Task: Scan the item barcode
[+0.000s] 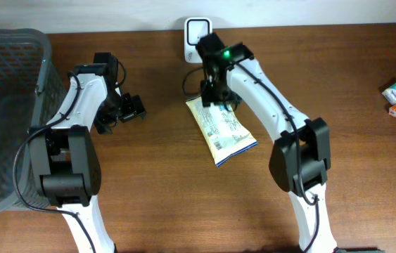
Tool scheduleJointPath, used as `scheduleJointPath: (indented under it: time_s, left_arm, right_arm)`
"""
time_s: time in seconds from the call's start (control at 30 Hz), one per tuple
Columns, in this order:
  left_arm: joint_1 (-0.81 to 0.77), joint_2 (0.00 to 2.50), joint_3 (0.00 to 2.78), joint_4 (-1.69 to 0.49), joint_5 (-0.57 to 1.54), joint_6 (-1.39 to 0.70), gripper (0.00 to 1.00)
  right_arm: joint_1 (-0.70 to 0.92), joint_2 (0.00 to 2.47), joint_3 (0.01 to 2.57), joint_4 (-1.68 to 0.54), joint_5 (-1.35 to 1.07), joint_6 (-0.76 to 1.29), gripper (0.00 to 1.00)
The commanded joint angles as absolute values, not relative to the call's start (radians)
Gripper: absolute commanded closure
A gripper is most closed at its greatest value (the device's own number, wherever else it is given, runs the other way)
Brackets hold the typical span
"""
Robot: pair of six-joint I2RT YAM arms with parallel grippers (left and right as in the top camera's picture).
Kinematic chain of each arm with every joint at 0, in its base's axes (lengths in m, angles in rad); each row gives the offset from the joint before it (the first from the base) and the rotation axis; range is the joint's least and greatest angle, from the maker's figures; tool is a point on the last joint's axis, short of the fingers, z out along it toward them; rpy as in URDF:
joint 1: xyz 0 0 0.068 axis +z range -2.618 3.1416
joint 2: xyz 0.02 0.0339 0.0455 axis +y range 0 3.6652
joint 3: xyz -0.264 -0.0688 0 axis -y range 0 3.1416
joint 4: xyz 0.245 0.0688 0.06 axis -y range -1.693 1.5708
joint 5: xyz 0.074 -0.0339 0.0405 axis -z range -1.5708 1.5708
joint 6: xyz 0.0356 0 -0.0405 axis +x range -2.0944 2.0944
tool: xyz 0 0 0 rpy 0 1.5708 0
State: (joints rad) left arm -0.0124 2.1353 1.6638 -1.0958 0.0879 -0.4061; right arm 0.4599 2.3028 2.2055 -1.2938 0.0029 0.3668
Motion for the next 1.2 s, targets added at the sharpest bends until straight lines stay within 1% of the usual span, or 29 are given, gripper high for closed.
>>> scheduleJointPath:
  time_s: [0.0, 0.03, 0.1, 0.2, 0.23, 0.27, 0.3, 0.43, 0.57, 0.97, 1.17]
  left_arm:
    - [-0.009, 2.110, 1.673, -1.097, 0.078, -0.414, 0.01]
    - [-0.009, 2.110, 1.673, -1.097, 0.078, -0.414, 0.01]
    - [-0.009, 2.110, 1.673, -1.097, 0.078, -0.414, 0.01]
    - [-0.009, 2.110, 1.673, -1.097, 0.078, -0.414, 0.01]
    - [-0.009, 2.110, 1.673, -1.097, 0.078, -0.414, 0.01]
    - [-0.009, 2.110, 1.673, -1.097, 0.078, -0.414, 0.01]
    - [-0.009, 2.110, 1.673, -1.097, 0.078, -0.414, 0.01]
    - [-0.009, 2.110, 1.673, -1.097, 0.078, -0.414, 0.01]
    - [-0.009, 2.110, 1.673, -1.097, 0.078, -0.414, 0.01]
    - [-0.009, 2.110, 1.673, -1.097, 0.078, -0.414, 0.01]
    - [-0.009, 2.110, 1.673, -1.097, 0.078, -0.414, 0.01]
  right_arm:
    - [0.463, 2.246, 2.426, -1.397, 0.014, 0.371, 0.43]
    - [0.462, 2.235, 2.494, -1.442, 0.020, 0.371, 0.41]
    - [0.456, 2.216, 2.627, -1.536, 0.054, 0.371, 0.30]
    - [0.442, 2.206, 2.767, -1.673, 0.116, 0.371, 0.18]
    - [0.435, 2.205, 2.798, -1.699, 0.145, 0.359, 0.08]
    - [0.428, 2.192, 2.799, -1.699, 0.138, 0.299, 0.01]
    - [0.416, 2.183, 2.799, -1.699, 0.162, 0.261, 0.01]
    - [0.380, 2.183, 2.793, -1.699, 0.277, 0.256, 0.01]
    - [0.334, 2.183, 2.768, -1.699, 0.319, 0.102, 0.01]
    - [0.066, 2.184, 2.745, -1.699, 0.255, 0.112, 0.02]
    - [0.015, 2.184, 2.745, -1.699, 0.255, 0.112, 0.01]
